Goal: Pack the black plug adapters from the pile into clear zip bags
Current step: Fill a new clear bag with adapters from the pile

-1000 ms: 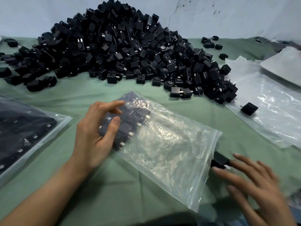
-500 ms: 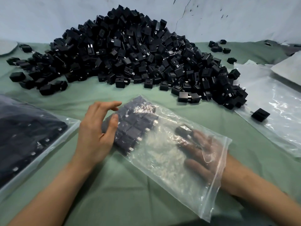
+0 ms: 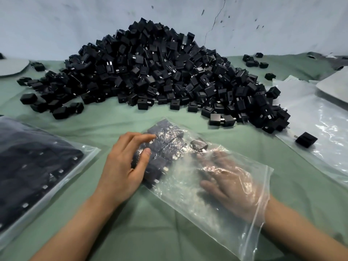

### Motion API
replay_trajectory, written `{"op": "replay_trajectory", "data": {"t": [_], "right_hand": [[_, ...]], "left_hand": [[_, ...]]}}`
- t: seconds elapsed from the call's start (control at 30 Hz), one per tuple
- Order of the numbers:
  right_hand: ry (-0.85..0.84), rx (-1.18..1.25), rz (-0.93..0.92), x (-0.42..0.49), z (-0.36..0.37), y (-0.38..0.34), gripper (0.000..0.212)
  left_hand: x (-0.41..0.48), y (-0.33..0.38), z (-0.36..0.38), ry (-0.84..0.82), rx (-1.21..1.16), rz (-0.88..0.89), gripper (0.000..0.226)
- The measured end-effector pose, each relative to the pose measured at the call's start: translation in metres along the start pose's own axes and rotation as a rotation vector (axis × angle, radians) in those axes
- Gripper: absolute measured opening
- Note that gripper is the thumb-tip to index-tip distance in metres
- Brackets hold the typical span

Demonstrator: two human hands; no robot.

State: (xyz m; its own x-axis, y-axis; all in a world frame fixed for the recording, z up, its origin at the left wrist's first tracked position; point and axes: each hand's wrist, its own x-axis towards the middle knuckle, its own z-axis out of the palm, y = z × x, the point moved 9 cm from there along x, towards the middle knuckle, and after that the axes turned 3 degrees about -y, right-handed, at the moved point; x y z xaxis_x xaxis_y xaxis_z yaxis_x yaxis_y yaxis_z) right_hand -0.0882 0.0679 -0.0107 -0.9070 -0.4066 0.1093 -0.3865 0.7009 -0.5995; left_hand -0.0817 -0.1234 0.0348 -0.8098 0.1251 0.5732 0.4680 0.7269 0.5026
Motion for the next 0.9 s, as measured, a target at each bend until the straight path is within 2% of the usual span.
{"op": "replay_trajectory", "data": {"t": [0.03,0.13,0.2,0.23,0.27,0.33,0.37,0.47,0.6,0.77,0.83,0.9], "right_hand": [[-0.058,0.012,0.040,-0.001,0.007,0.006,0.074],[-0.053,0.001,0.075,0.003,0.009,0.012,0.082],[-0.080,-0.143,0.064,0.010,0.010,0.013,0.119],[-0.091,-0.197,0.069,0.012,0.011,0.014,0.128],[-0.069,-0.202,0.064,0.015,0.009,0.016,0.120],[-0.029,-0.145,0.019,0.022,0.008,0.017,0.074],[-0.052,-0.129,0.006,0.025,0.008,0.018,0.065],[-0.147,-0.208,-0.076,0.038,0.017,0.019,0.059],[-0.124,-0.156,-0.137,0.052,0.012,0.023,0.046],[-0.203,-0.128,-0.142,0.049,0.025,0.027,0.055],[-0.168,-0.209,-0.181,0.047,0.026,0.027,0.053],[-0.116,-0.265,-0.169,0.039,0.020,0.031,0.057]], "left_hand": [[0.000,0.003,-0.002,0.012,0.012,0.012,0.033],[0.005,0.011,-0.006,0.032,0.038,0.036,0.036],[0.018,0.015,0.002,-0.042,0.090,0.039,0.045],[0.026,0.016,0.011,-0.122,0.129,0.029,0.051],[0.034,0.013,0.024,-0.224,0.173,0.004,0.055],[0.048,-0.001,0.054,-0.425,0.294,-0.059,0.059],[0.053,-0.009,0.068,-0.515,0.374,-0.088,0.060],[0.063,-0.023,0.097,-0.654,0.544,-0.125,0.061],[0.051,-0.036,0.118,-0.753,0.563,-0.210,0.058],[0.045,-0.035,0.121,-0.780,0.530,-0.227,0.056],[0.051,-0.029,0.124,-0.776,0.504,-0.237,0.057],[0.071,-0.012,0.133,-0.698,0.458,-0.207,0.060]]}}
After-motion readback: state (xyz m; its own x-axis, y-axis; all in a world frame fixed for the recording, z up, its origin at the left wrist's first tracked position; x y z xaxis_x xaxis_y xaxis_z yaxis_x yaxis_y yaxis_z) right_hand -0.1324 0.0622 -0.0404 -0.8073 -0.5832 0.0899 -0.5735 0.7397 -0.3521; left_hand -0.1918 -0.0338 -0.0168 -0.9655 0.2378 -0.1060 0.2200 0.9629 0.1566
